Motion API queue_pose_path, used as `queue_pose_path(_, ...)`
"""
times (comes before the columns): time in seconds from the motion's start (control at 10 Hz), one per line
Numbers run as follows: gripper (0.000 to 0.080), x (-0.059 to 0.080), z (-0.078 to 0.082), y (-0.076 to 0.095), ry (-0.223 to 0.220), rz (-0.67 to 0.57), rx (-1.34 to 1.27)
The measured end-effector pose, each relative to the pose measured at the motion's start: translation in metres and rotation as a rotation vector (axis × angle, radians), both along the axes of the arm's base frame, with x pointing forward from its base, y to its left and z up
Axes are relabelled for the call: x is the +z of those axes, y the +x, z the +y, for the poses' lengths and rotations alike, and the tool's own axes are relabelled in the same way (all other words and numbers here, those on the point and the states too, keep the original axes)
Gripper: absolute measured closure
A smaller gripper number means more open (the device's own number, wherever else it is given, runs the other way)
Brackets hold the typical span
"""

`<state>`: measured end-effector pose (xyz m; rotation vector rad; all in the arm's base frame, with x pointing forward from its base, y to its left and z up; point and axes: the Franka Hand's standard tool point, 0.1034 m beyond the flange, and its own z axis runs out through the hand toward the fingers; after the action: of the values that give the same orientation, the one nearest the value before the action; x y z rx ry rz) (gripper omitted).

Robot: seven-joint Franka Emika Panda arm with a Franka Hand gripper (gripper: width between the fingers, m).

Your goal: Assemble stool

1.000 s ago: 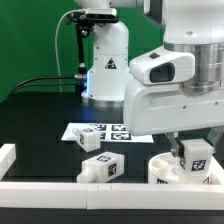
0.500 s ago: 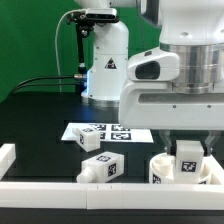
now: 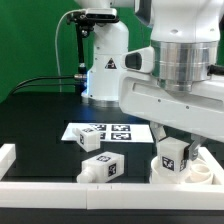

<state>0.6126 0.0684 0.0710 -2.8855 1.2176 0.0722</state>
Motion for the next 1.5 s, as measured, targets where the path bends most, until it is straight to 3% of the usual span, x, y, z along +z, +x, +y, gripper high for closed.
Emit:
queue_pose_path(0.2, 0.0225, -0.001, 0.001, 0.0, 0.001, 0.001, 0.016)
queue_pose_path(0.3, 0.0225, 0.002, 0.0, 0.0, 0.005, -0.003, 0.031)
queue_pose_path(0.4, 0.0165, 0.013, -0.003, 0.0, 0.022, -0.016, 0.048)
queue_pose_path(0.6, 0.0154, 0.033, -0.014, 0.001, 0.054, -0.041, 0.068)
queue_pose_path(0.9, 0.0151, 0.031, -0.012, 0.001, 0.053, -0.039, 0.071)
queue_pose_path(1.1, 0.0151, 0.035, -0.022, -0.002, 0.064, -0.052, 0.121)
queue_pose_path(1.3, 0.0151, 0.038, -0.044, -0.028, 0.095, -0.045, 0.289)
queue_pose_path(1.4, 0.0151, 0.036, -0.047, -0.042, 0.102, -0.035, 0.388)
queue_pose_path(1.5, 0.0151, 0.035, -0.045, -0.043, 0.098, -0.045, 0.435)
